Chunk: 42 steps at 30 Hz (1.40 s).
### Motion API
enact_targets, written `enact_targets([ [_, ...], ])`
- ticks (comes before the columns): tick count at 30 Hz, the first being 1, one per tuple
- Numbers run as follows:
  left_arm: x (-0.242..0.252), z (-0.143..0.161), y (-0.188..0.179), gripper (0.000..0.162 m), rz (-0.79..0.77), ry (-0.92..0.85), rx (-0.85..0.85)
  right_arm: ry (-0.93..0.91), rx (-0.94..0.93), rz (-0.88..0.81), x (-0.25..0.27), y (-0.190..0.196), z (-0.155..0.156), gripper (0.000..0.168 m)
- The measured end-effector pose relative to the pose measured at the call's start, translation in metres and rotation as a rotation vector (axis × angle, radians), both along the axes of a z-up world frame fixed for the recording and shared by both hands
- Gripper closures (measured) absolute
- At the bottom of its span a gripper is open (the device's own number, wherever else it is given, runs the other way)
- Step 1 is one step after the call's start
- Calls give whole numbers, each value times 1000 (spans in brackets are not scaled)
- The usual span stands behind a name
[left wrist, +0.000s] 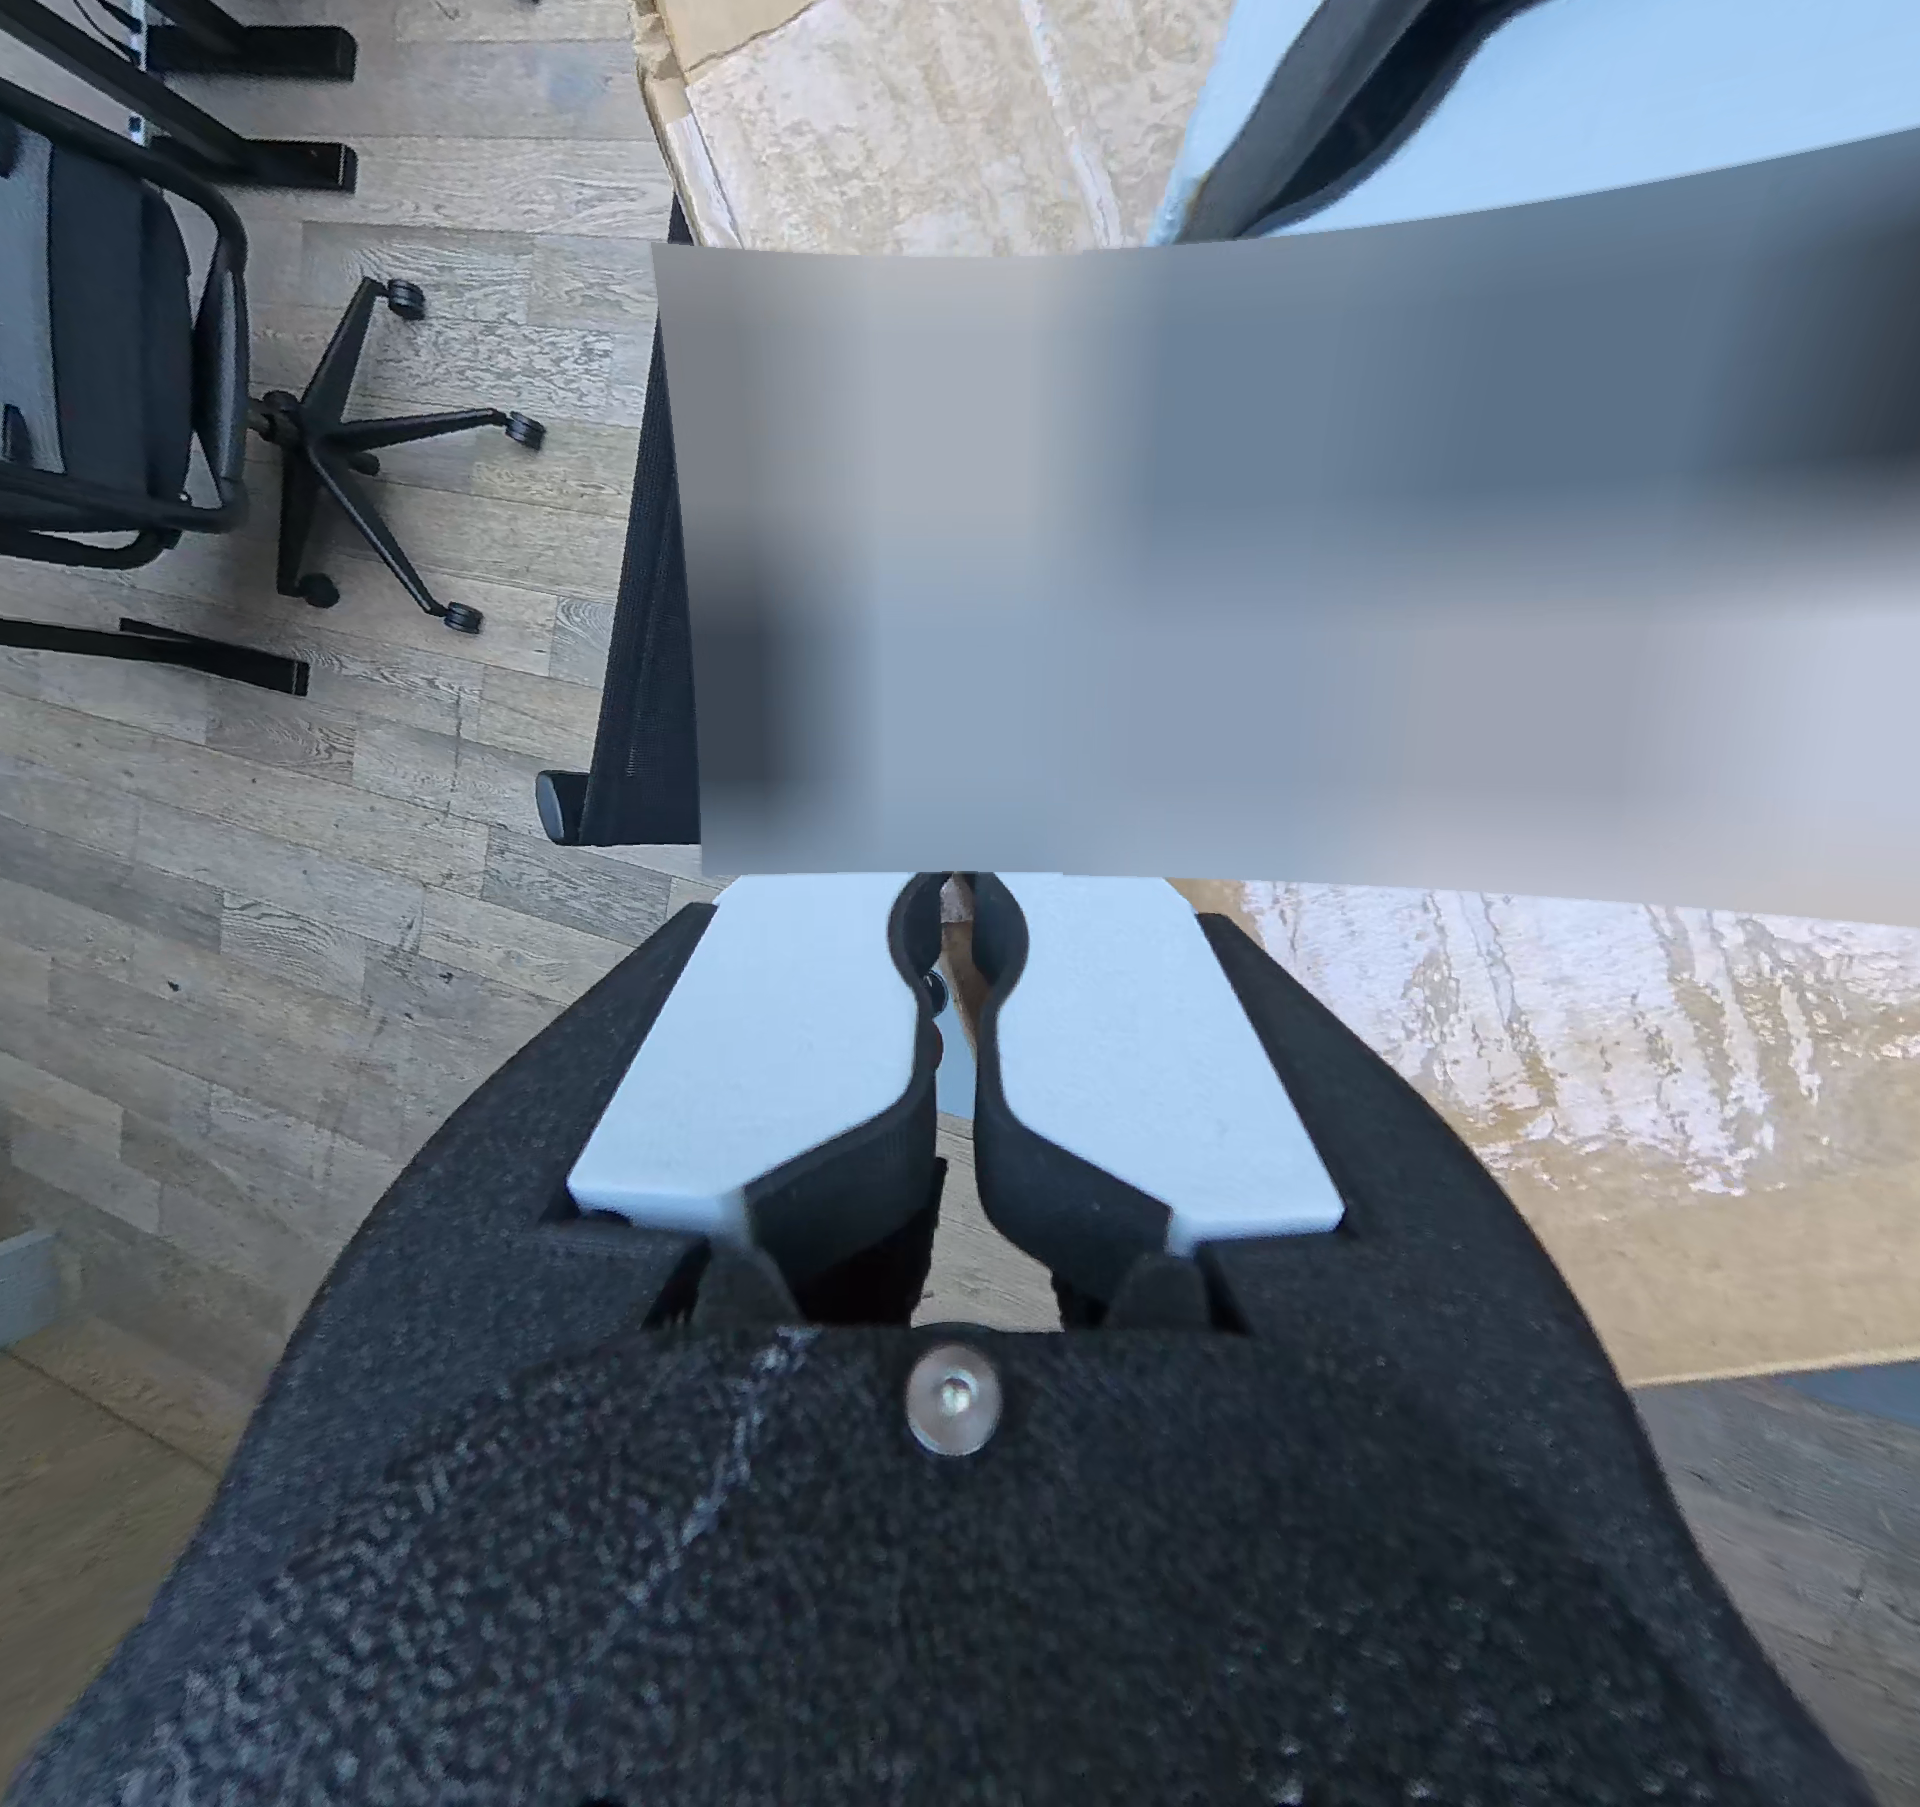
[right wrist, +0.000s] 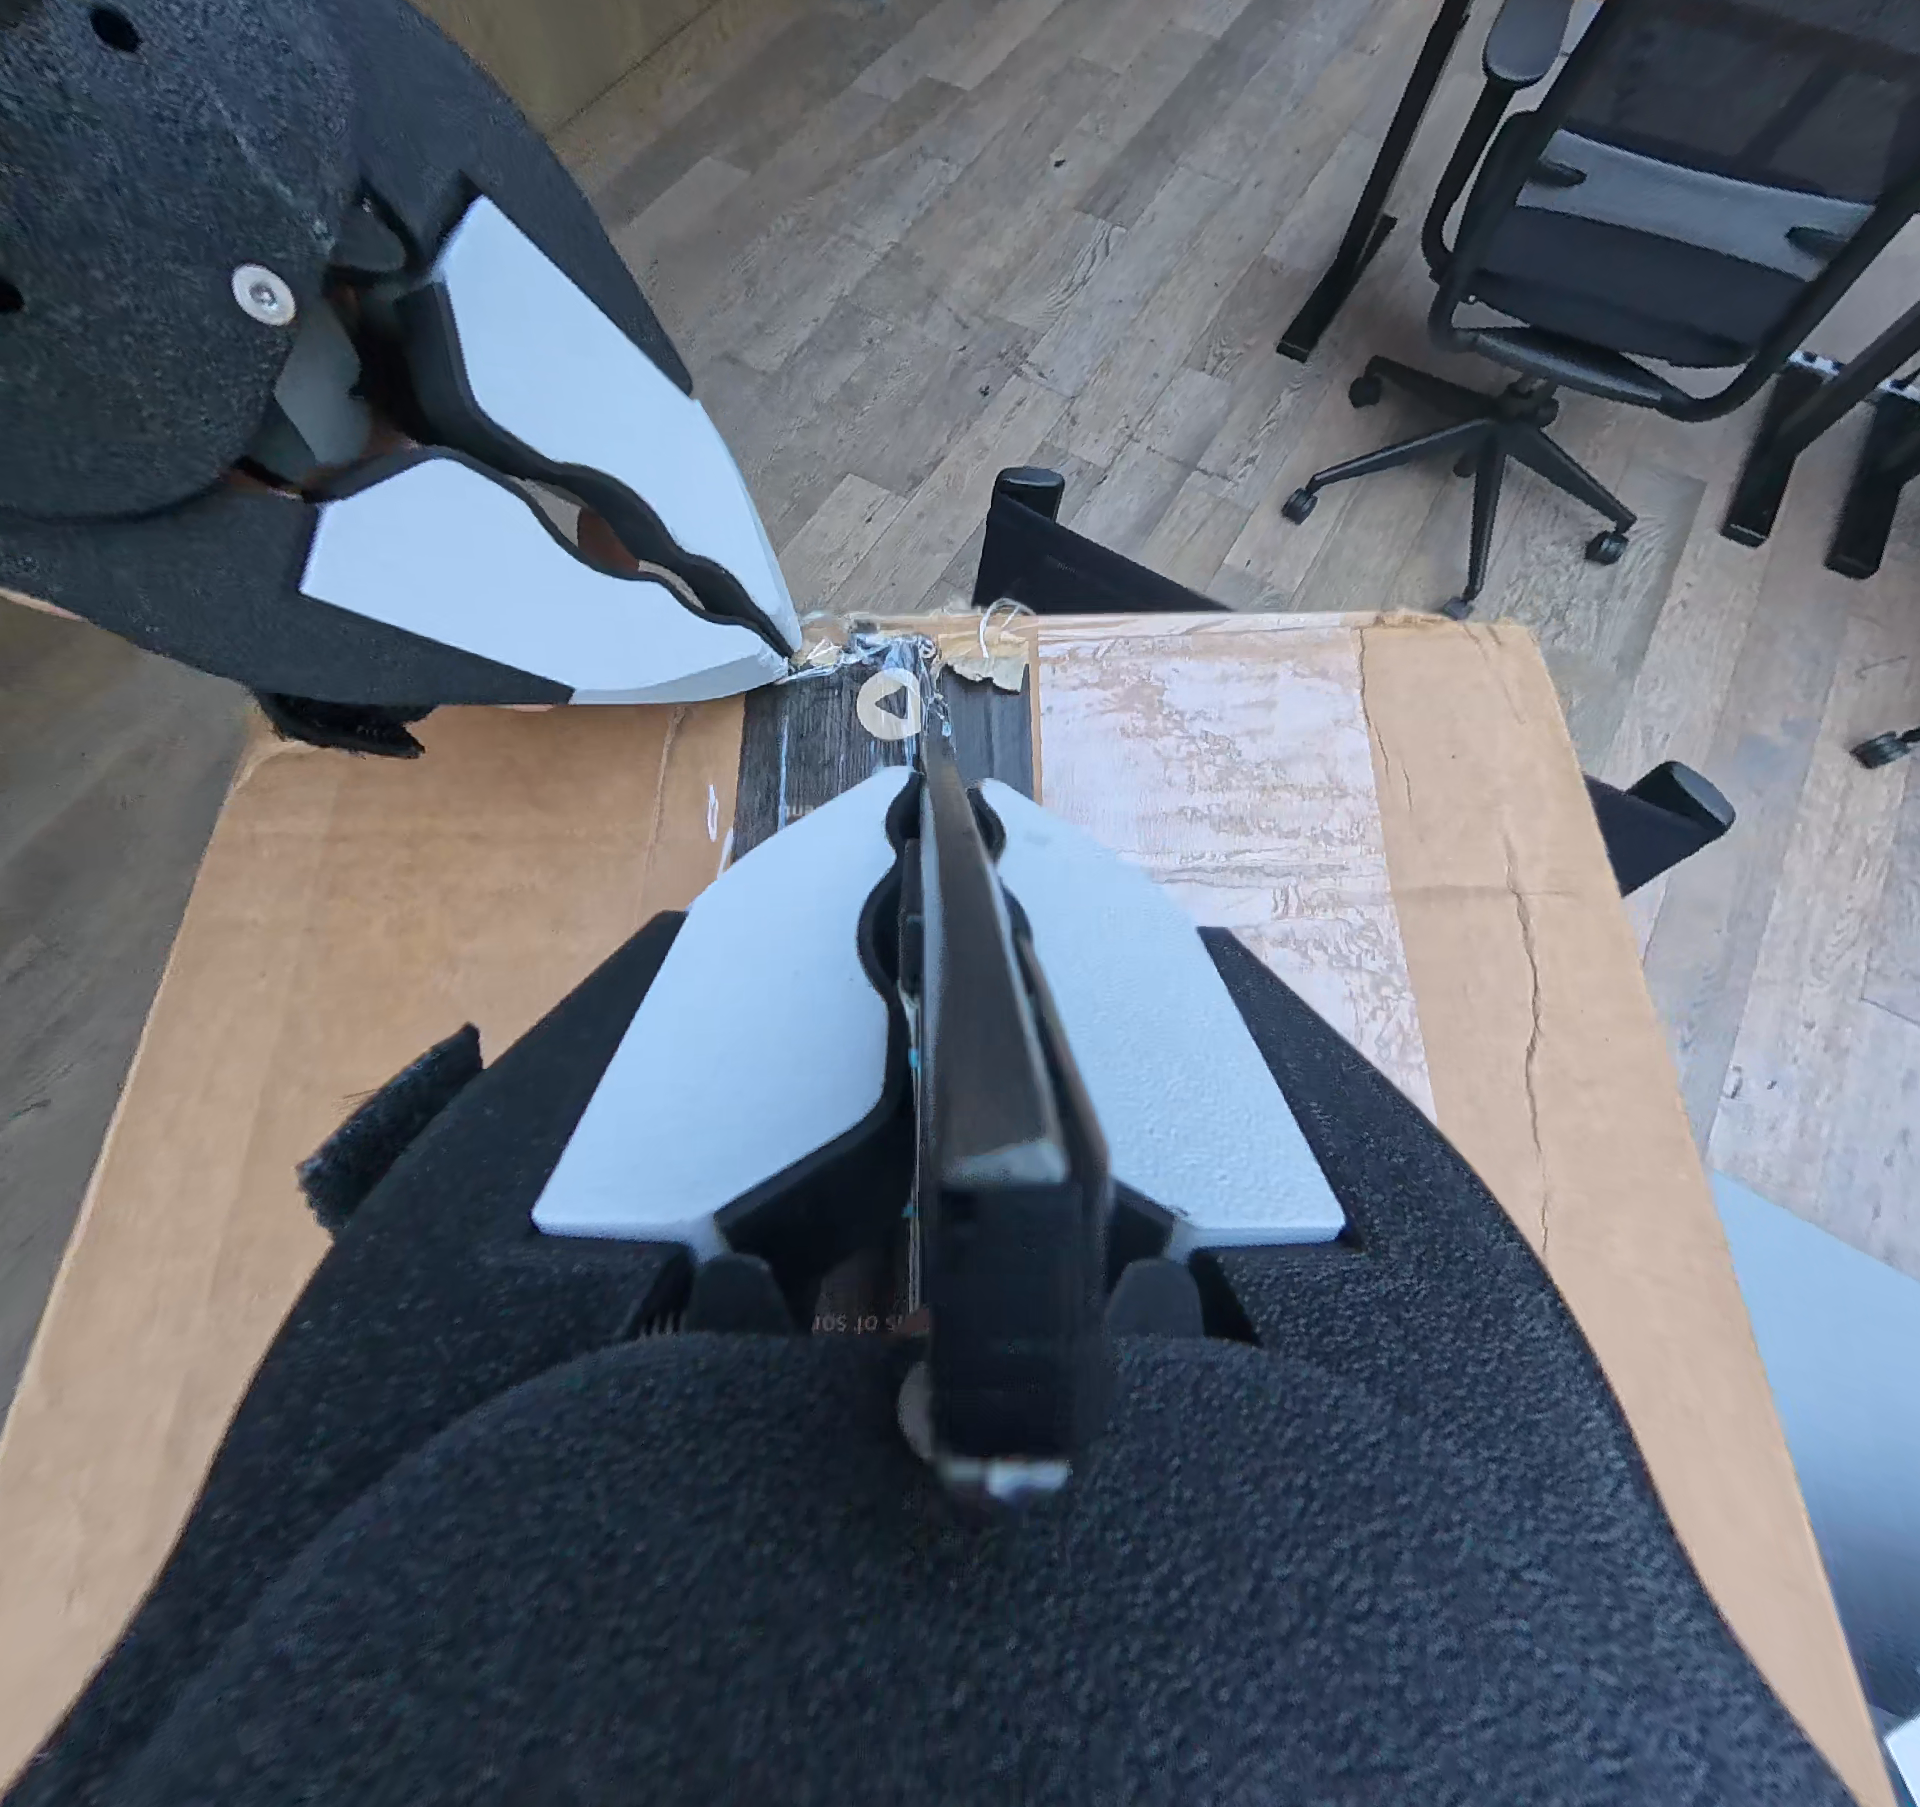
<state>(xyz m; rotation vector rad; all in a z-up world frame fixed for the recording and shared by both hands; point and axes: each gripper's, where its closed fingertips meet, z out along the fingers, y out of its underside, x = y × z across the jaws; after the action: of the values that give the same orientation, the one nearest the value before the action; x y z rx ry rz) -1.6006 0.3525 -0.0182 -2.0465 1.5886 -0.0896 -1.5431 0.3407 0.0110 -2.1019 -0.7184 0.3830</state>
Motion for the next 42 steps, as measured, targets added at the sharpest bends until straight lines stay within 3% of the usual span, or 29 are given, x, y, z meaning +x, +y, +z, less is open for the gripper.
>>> enact_targets([
  [5,0,0,0,162,-4,4,-9,30,111,-22,-15,15,17,163],
  [9,0,-1,0,162,1,7,-12,-77,88,-16,-19,22,0,162],
  [13,-1,-1,0,162,5,35,-2,-120,121,-7,-19,17,-1,161],
  [18,-1,-2,1,162,30,-17,-4,-22,80,-32,-13,12,-3,161],
  [42,-6,-3,7,162,47,-32,47,-88,76,8,12,-26,-5,161],
])
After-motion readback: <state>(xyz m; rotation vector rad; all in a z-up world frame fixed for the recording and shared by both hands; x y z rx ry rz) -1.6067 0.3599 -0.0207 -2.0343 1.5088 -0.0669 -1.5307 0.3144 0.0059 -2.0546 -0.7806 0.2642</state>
